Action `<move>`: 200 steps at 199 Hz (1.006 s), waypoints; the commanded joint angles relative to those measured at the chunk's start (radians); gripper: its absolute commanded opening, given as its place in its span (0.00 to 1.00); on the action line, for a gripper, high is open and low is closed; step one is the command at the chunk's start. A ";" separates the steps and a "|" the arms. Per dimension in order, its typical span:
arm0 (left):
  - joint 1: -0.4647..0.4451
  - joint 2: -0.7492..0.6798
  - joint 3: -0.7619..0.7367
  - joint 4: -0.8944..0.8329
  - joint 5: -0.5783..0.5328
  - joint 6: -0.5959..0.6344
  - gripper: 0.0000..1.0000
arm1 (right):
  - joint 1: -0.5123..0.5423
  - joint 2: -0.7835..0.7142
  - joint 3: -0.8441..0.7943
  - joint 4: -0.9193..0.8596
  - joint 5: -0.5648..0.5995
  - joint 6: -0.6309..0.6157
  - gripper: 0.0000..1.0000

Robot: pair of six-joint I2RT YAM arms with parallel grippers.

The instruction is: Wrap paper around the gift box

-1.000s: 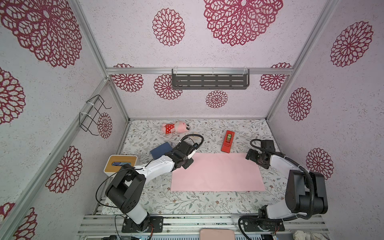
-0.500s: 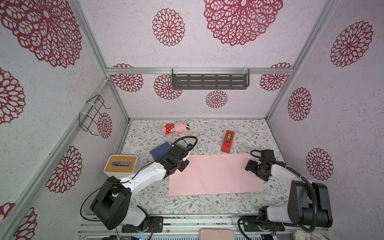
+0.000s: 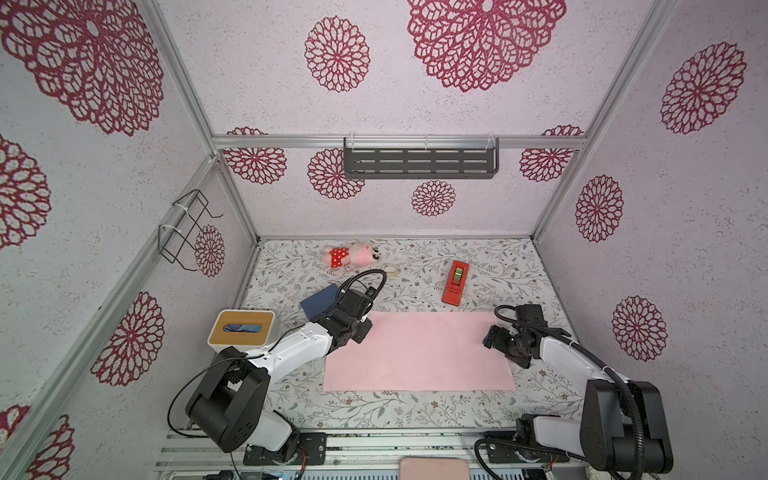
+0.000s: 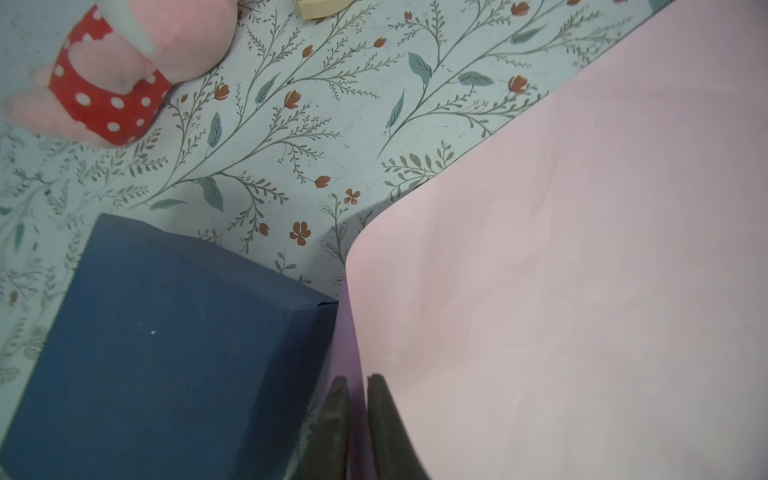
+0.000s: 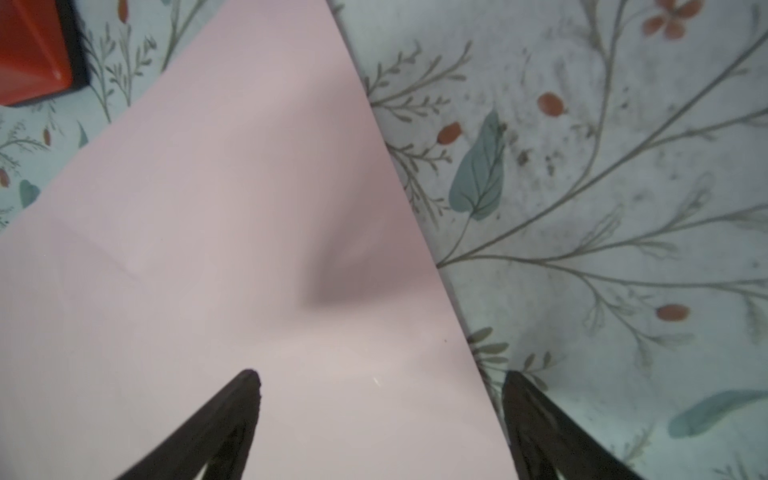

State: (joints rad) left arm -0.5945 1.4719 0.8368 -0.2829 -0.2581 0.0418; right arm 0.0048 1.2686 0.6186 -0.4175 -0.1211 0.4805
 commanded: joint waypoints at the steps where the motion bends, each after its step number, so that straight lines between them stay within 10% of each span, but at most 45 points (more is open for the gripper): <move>1: 0.011 -0.059 -0.007 -0.003 -0.037 -0.040 0.32 | 0.009 -0.017 0.079 -0.017 0.058 -0.019 0.92; 45: 0.082 -0.230 -0.021 0.011 -0.065 -0.202 0.79 | 0.131 -0.103 0.179 -0.025 0.134 -0.037 0.92; 76: 0.293 -0.338 -0.099 -0.049 0.022 -0.585 0.99 | 0.242 -0.116 0.219 -0.016 0.191 -0.031 0.92; 123: 0.582 -0.372 -0.274 0.105 0.411 -0.896 0.98 | 0.289 -0.060 0.209 0.046 0.151 -0.005 0.92; 200: 0.595 -0.019 -0.128 0.271 0.539 -0.843 0.98 | 0.302 -0.041 0.176 0.088 0.131 0.003 0.92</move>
State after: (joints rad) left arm 0.0025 1.3685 0.6273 -0.0975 0.2440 -0.8371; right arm 0.3016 1.2362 0.7940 -0.3519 0.0059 0.4725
